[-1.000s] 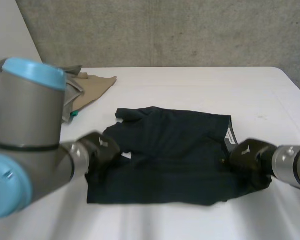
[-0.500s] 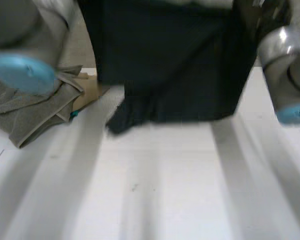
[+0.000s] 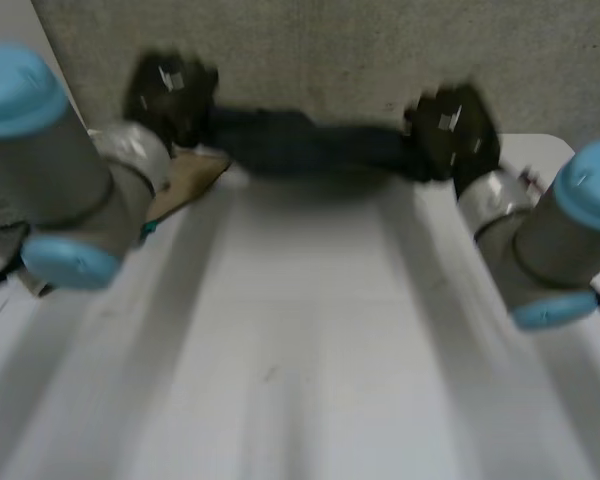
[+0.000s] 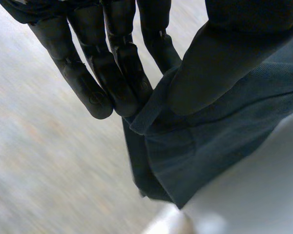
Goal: Fold the laundry.
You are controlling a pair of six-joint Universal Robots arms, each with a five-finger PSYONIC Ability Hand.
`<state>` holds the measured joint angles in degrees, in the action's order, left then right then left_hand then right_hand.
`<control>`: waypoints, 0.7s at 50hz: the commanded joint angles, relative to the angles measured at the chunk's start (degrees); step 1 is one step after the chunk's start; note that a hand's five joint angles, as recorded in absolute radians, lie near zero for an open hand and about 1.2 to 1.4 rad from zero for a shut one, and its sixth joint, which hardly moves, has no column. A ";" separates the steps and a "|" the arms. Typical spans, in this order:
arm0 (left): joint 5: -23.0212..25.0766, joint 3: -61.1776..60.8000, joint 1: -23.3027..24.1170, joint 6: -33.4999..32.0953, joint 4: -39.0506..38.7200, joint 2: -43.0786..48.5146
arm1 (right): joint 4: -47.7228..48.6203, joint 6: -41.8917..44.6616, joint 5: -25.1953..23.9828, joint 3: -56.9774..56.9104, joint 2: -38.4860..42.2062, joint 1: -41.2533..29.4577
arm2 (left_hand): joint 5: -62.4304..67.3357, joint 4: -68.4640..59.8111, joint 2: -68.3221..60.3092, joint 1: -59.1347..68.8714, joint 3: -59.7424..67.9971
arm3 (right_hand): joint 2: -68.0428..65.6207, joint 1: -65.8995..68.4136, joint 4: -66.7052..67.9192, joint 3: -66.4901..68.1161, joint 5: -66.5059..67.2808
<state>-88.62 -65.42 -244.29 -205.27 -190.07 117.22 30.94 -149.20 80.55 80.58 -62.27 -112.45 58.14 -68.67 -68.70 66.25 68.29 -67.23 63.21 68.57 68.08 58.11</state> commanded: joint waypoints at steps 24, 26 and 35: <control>-1.90 -27.31 10.67 -2.15 41.61 -11.67 | -59.57 26.93 -7.51 14.86 -11.12 9.00 | 11.86 -11.33 -11.30 13.76 11.71 | -12.77 16.79 11.43 11.92 11.89; -1.90 -27.13 11.29 -1.98 42.93 -11.75 | -62.40 29.32 -7.95 15.13 -11.65 9.70 | 11.86 -11.33 -11.30 13.76 11.71 | -12.77 16.79 11.43 11.92 11.89; -4.80 -19.60 7.61 -1.45 34.17 -8.86 | -52.75 24.32 -8.92 18.55 -12.27 9.96 | -58.14 58.67 58.70 -56.25 -58.29 | -12.77 16.79 11.43 11.92 11.89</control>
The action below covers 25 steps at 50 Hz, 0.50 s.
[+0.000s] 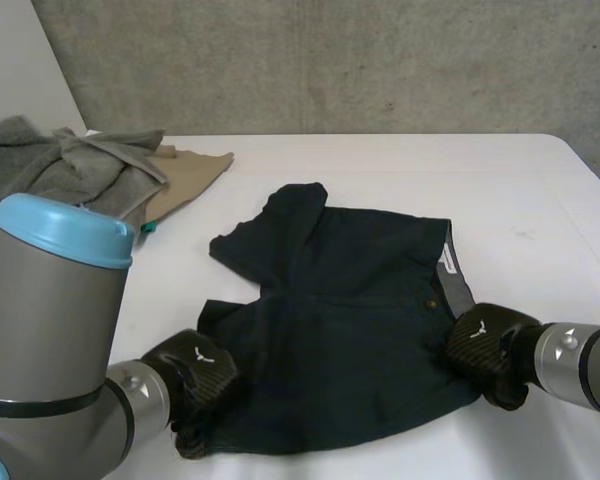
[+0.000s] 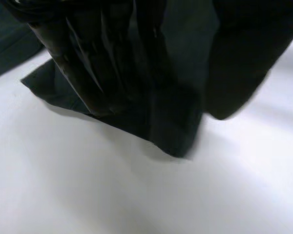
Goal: Fold the laundry.
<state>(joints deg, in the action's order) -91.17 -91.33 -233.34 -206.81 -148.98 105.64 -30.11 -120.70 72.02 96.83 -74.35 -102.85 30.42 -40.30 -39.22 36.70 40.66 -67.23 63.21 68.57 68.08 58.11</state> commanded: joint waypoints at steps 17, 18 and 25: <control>10.11 38.56 -14.60 -0.61 -14.24 27.93 | 21.04 -10.07 -0.04 7.06 0.35 -1.82 | -13.25 13.13 12.04 -9.53 -13.49 | -12.77 16.79 11.43 11.92 11.89; 10.91 39.99 -14.86 -0.61 -14.06 29.26 | 21.57 -10.34 -0.04 7.15 0.35 -1.82 | -13.06 12.94 11.85 -9.33 -13.29 | -12.77 16.79 11.43 11.92 11.89; 17.25 51.41 -15.22 -2.62 -13.27 39.28 | 24.04 -11.22 0.05 8.46 0.26 -2.00 | -4.15 4.03 2.94 -0.43 -4.39 | -12.77 16.79 11.43 11.92 11.89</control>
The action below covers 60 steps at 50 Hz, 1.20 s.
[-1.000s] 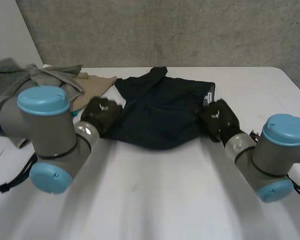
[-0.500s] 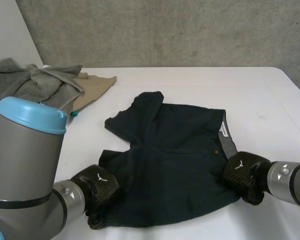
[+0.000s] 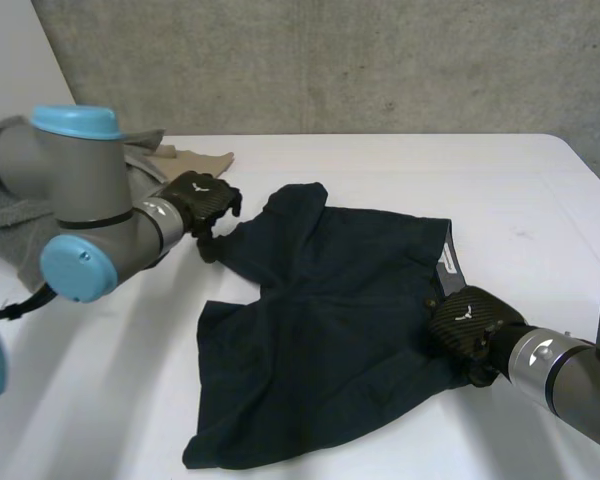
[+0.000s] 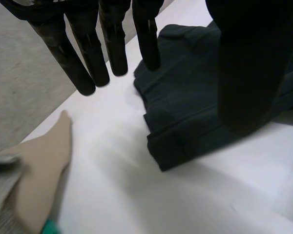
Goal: Fold the laundry.
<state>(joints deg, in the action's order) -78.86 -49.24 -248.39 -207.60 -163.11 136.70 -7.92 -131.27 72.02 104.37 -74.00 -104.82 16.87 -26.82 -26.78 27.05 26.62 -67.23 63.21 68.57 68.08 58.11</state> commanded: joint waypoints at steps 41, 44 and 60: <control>-25.46 14.61 8.28 -10.73 6.32 8.33 | 5.02 -1.71 1.55 1.81 -1.06 -1.26 | -14.31 14.25 14.22 -14.49 -14.06 | -12.77 16.79 11.43 11.92 11.89; -26.35 11.80 7.92 -8.89 6.31 3.85 | 5.02 -2.33 1.55 1.81 -1.41 -1.09 | -14.81 14.76 14.73 -14.99 -14.56 | -12.77 16.79 11.43 11.92 11.89; -12.91 -29.23 10.82 8.08 8.51 -30.60 | 2.82 -17.61 3.30 -3.81 -0.54 -4.16 | 6.20 -6.26 -6.29 6.02 6.45 | -12.77 16.79 11.43 11.92 11.89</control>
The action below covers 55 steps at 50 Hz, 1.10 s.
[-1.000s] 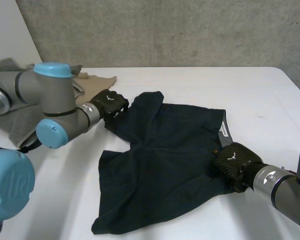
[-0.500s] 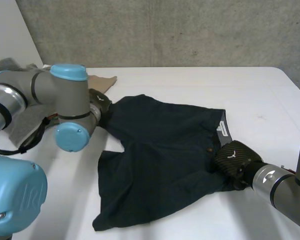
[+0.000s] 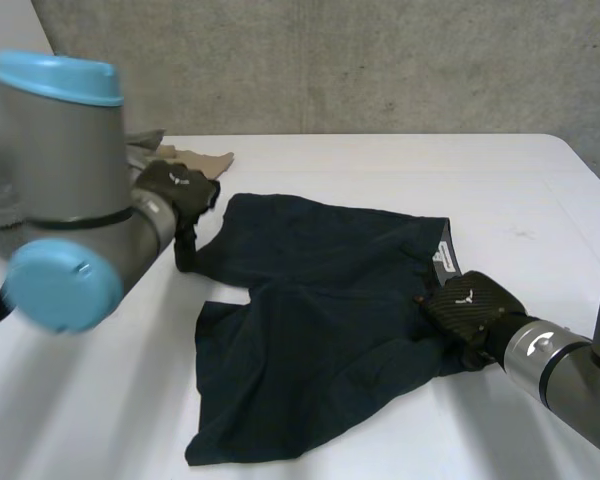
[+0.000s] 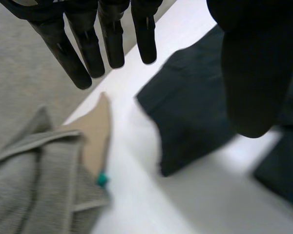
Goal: Fold the laundry.
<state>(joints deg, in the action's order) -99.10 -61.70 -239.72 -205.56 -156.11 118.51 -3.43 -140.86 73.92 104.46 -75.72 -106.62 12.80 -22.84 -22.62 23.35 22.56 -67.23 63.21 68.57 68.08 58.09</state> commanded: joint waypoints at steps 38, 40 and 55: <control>-12.25 -33.14 17.79 2.72 -20.37 -4.87 | -6.15 -28.16 11.51 -12.62 2.42 -1.49 | 57.20 -57.16 -57.38 56.65 57.44 | -12.77 16.79 11.43 11.92 11.91; -12.26 -33.05 17.01 1.40 -20.47 -4.26 | -6.94 -24.57 10.02 -12.27 1.45 -0.61 | 57.20 -57.16 -57.38 56.65 57.44 | -12.77 16.79 11.43 11.92 11.91; 3.38 -34.10 14.89 -1.07 2.73 -12.17 | -36.38 31.34 -6.51 -4.18 -3.21 8.79 | 57.20 -57.16 -57.38 56.65 57.44 | -12.77 16.79 11.43 11.92 11.91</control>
<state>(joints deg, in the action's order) -101.69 -95.98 -224.15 -206.75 -164.69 108.67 -27.63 -131.92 71.69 97.02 -77.81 -102.63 56.99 -68.36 -68.26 65.88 67.86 -67.23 63.21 68.57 68.08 58.09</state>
